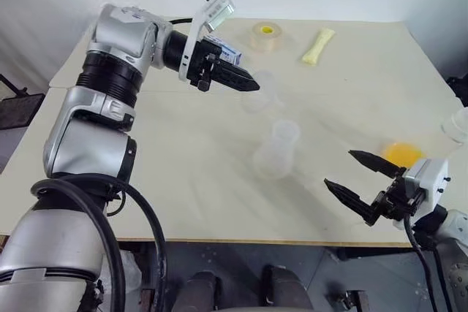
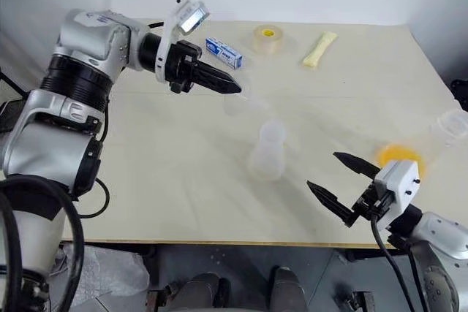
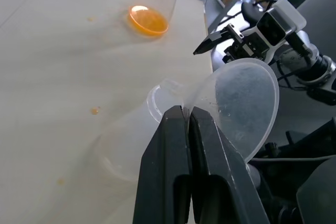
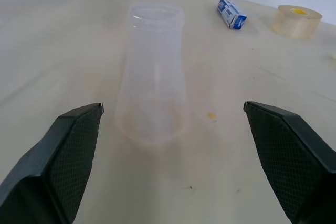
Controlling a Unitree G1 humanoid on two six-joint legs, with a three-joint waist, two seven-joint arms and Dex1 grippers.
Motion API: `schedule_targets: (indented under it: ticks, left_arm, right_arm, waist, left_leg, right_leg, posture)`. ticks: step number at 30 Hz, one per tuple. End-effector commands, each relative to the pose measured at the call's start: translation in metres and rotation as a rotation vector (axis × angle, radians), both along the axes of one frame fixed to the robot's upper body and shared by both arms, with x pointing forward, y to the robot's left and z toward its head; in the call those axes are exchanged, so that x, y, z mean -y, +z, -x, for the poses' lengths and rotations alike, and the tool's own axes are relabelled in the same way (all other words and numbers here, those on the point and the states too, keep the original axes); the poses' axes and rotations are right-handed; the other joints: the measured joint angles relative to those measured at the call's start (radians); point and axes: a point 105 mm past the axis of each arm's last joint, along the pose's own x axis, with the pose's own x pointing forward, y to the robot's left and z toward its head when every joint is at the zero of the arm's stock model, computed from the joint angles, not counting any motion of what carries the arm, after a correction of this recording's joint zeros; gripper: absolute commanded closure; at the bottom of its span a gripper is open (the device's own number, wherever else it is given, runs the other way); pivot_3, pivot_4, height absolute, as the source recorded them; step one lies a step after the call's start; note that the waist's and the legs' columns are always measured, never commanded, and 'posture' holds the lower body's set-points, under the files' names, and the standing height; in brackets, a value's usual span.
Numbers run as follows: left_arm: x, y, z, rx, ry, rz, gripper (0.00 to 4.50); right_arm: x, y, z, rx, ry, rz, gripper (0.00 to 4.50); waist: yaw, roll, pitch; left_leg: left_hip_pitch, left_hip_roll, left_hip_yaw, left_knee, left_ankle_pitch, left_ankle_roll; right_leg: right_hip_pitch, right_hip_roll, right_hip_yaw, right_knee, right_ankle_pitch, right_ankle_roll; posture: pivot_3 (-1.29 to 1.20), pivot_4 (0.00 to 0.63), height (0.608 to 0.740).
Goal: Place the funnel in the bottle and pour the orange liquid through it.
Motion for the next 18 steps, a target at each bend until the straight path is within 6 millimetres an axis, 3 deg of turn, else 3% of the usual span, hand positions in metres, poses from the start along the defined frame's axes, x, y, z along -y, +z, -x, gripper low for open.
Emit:
schedule_targets:
  ticks: [1, 13, 18]
  left_arm:
    - [0.008, 0.011, 0.015, 0.015, -0.137, -0.020, 4.47]
    - [0.031, 0.006, 0.016, 0.054, -0.209, -0.075, 4.47]
    - [0.031, -0.001, 0.013, 0.081, -0.216, -0.132, 4.47]
  right_arm:
    - [-0.001, 0.014, 0.005, 0.075, -0.014, 0.015, 0.00]
    - [-0.002, 0.010, 0.010, 0.080, -0.056, 0.005, 0.00]
    - [-0.001, 0.009, 0.012, 0.081, -0.071, 0.004, 0.00]
  waist:
    - [0.000, 0.000, 0.000]
    - [0.001, -0.001, 0.000]
    - [0.001, -0.001, 0.000]
  left_leg:
    - [0.000, 0.000, 0.000, 0.000, 0.000, 0.000]
    - [-0.001, 0.000, 0.000, 0.000, 0.000, 0.001]
    - [-0.001, 0.000, 0.000, 0.000, 0.000, 0.001]
  right_leg:
    - [0.000, 0.000, 0.000, 0.000, 0.000, 0.000]
    - [0.000, 0.000, 0.001, 0.000, 0.000, 0.000]
    - [0.000, 0.000, 0.001, 0.000, 0.000, 0.000]
  posture:
    - [0.00, 0.150, 0.740]
    - [0.00, 0.150, 0.740]
    - [0.00, 0.150, 0.740]
